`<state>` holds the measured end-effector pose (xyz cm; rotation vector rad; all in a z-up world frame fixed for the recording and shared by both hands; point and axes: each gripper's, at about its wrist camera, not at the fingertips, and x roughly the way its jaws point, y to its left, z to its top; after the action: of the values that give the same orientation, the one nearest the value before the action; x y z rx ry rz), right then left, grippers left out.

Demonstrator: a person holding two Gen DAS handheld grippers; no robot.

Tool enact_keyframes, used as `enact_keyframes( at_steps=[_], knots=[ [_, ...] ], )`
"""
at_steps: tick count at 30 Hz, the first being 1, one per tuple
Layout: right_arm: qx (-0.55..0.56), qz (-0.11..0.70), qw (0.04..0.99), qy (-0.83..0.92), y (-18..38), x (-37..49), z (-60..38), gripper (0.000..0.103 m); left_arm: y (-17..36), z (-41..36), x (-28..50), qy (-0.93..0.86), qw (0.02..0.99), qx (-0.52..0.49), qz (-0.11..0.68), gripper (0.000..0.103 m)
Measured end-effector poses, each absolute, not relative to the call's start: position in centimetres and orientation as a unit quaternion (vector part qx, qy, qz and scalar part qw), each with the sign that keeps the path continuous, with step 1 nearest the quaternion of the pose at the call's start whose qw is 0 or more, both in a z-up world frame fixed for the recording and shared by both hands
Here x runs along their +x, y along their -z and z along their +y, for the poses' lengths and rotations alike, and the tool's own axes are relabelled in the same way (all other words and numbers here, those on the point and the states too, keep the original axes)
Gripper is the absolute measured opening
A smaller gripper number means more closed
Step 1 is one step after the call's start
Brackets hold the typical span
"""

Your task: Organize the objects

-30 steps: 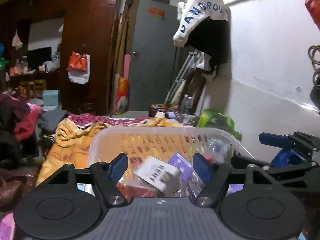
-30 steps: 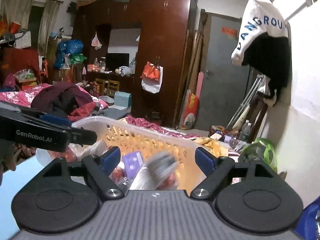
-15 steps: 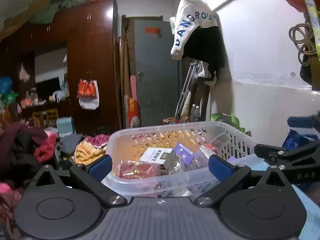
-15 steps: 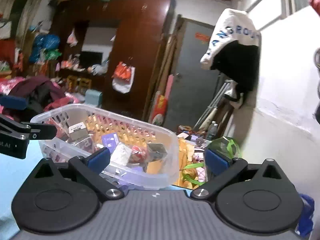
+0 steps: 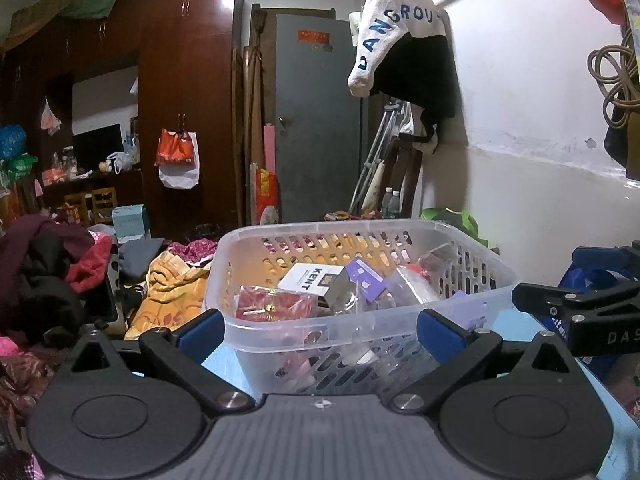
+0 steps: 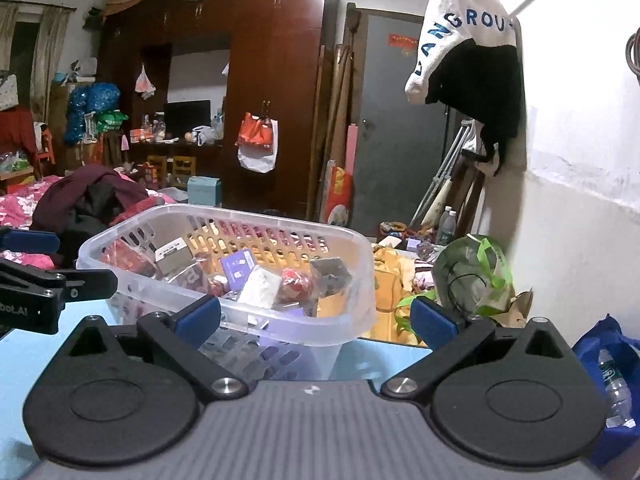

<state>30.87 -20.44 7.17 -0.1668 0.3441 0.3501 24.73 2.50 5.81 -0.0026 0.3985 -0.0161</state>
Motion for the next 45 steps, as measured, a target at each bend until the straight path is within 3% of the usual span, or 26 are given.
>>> enact_keyframes(
  at_steps=[13,25,45],
  knots=[
    [-0.018,0.17,0.964,-0.202,-6.9,30.6,-22.1,0.103,-5.6,2.2,24.6,0.002,0.979,-0.005,0.202,0.103],
    [-0.042,0.12,0.972,-0.198,-6.9,29.1,-21.1,0.103,-5.3,2.4,24.7,0.001,0.978,-0.016,0.206,0.103],
    [-0.049,0.134,0.966,-0.215,-6.6,28.8,-20.9,0.103,-5.1,2.2,24.3,0.001,0.979,-0.016,0.202,0.103]
  ],
)
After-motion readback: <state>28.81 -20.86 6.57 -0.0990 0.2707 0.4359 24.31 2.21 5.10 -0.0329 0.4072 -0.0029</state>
